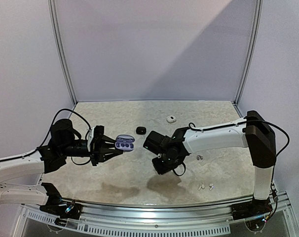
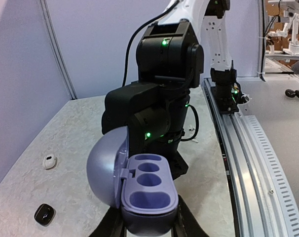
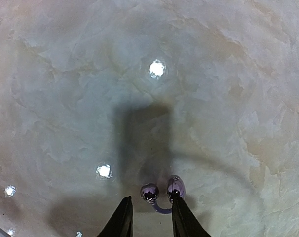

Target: Insert the wireless bluetooth earbuds into the charging case

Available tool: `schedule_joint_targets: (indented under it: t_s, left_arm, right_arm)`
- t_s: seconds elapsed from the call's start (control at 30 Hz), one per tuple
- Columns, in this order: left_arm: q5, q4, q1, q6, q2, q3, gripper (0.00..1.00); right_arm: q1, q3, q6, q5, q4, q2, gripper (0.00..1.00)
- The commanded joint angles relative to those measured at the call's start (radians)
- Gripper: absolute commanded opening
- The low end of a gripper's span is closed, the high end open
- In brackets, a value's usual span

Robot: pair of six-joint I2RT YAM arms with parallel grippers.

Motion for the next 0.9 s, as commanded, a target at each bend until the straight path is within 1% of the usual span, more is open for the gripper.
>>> schedule_joint_targets:
  t_s: [0.0,0.07,0.2,0.3,0.33,0.37,0.43,0.5,0.53,0.57,0.67,0.8,0.87]
  left_arm:
    - [0.004,-0.002,0.005,0.001,0.003,0.000,0.00]
    - [0.006,-0.007,0.005,0.001,0.004,0.003,0.00]
    - [0.005,-0.013,0.005,0.007,0.008,0.011,0.00]
    - [-0.001,-0.024,0.005,0.004,0.011,0.021,0.00]
    - [-0.002,-0.028,0.005,0.006,0.011,0.023,0.00]
    - [-0.005,-0.035,0.005,0.009,0.011,0.026,0.00]
    - [-0.014,-0.052,0.005,0.018,0.012,0.035,0.00]
    - [-0.026,-0.071,0.005,0.026,0.016,0.043,0.00]
    - [-0.030,-0.082,0.004,0.031,0.019,0.047,0.00]
    - [-0.032,-0.091,0.004,0.036,0.021,0.050,0.00]
    - [-0.035,-0.099,0.004,0.046,0.033,0.058,0.00]
    - [-0.051,-0.100,0.005,0.067,0.056,0.066,0.00]
    - [-0.057,-0.107,0.006,0.076,0.062,0.070,0.00]
  right_arm:
    - [-0.007,0.000,-0.031,-0.010,0.042,-0.022,0.29]
    - [-0.008,-0.028,-0.084,-0.019,0.106,-0.065,0.28]
    - [-0.007,-0.106,-0.334,-0.067,0.212,-0.173,0.28]
    - [-0.013,-0.229,-0.633,-0.092,0.275,-0.265,0.28]
    - [-0.016,-0.283,-0.786,-0.112,0.307,-0.292,0.28]
    - [-0.022,-0.338,-0.877,-0.135,0.340,-0.334,0.28]
    - [-0.031,-0.420,-1.138,-0.174,0.402,-0.381,0.28]
    - [-0.033,-0.457,-1.311,-0.181,0.429,-0.397,0.28]
    - [-0.033,-0.454,-1.374,-0.184,0.426,-0.390,0.28]
    - [-0.034,-0.445,-1.470,-0.190,0.416,-0.377,0.28]
    - [-0.033,-0.420,-1.635,-0.192,0.392,-0.313,0.28]
    - [-0.034,-0.432,-1.756,-0.180,0.440,-0.253,0.27]
    - [-0.032,-0.435,-1.788,-0.177,0.449,-0.237,0.27]
